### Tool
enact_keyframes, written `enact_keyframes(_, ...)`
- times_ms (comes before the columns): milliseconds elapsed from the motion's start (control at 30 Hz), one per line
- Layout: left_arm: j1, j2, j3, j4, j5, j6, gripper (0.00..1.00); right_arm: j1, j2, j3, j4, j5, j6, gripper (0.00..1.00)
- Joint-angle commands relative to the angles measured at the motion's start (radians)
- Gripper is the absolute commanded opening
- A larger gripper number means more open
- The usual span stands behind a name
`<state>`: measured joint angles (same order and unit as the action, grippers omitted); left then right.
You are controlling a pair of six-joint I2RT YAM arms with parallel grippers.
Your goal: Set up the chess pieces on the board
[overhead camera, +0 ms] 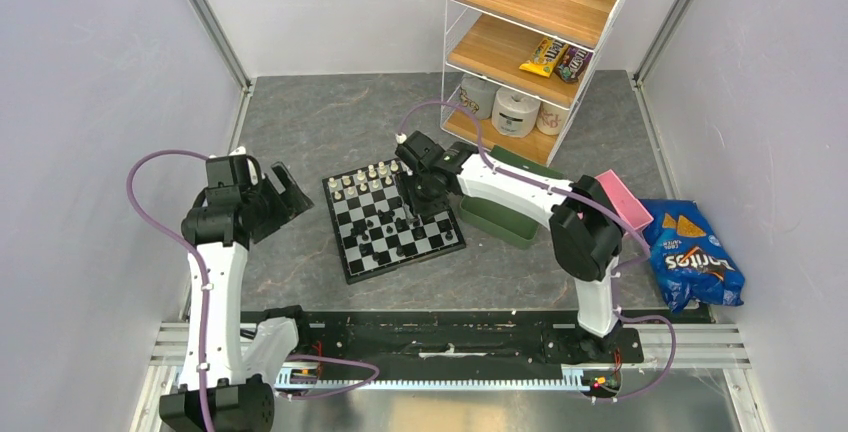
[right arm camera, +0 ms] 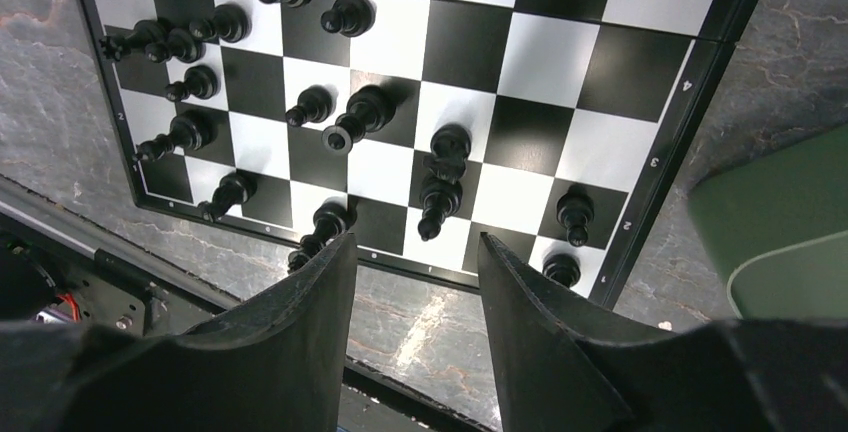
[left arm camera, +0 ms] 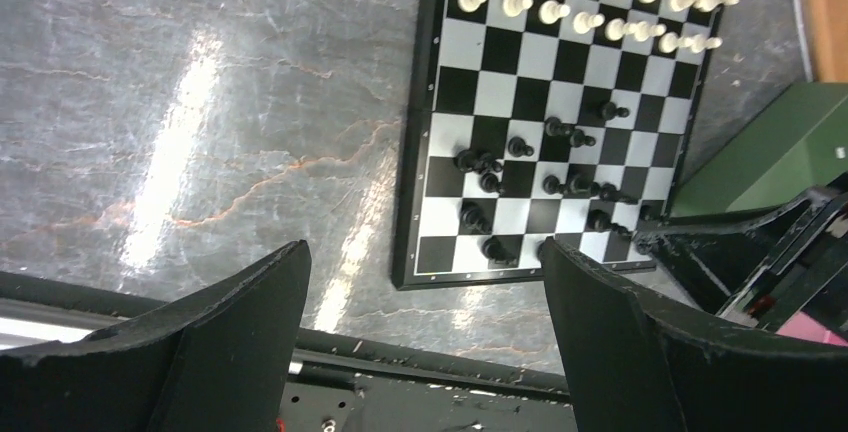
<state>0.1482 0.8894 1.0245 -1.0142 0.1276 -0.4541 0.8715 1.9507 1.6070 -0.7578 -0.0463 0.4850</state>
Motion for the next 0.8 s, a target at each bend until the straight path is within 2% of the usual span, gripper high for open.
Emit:
enact_keyframes(0, -0.002, -0.036, -0.016, -0.036, -0.052, 0.082, 0.92, 0.003, 0.034, 0.072, -0.016, 0.018, -0.017, 0.56)
enact_keyframes(267, -0.003, -0.07, -0.065, 0.018, -0.048, 0.026, 0.93, 0.014, 0.103, 0.113, -0.033, 0.04, -0.03, 0.56)
enact_keyframes(367, -0.003, -0.072, -0.102, 0.065, -0.033, -0.004, 0.93, 0.014, 0.119, 0.125, -0.041, 0.086, -0.036, 0.54)
enact_keyframes(767, -0.003, -0.09, -0.196, 0.171, -0.041, -0.051, 0.92, 0.015, 0.17, 0.165, -0.049, 0.076, -0.049, 0.46)
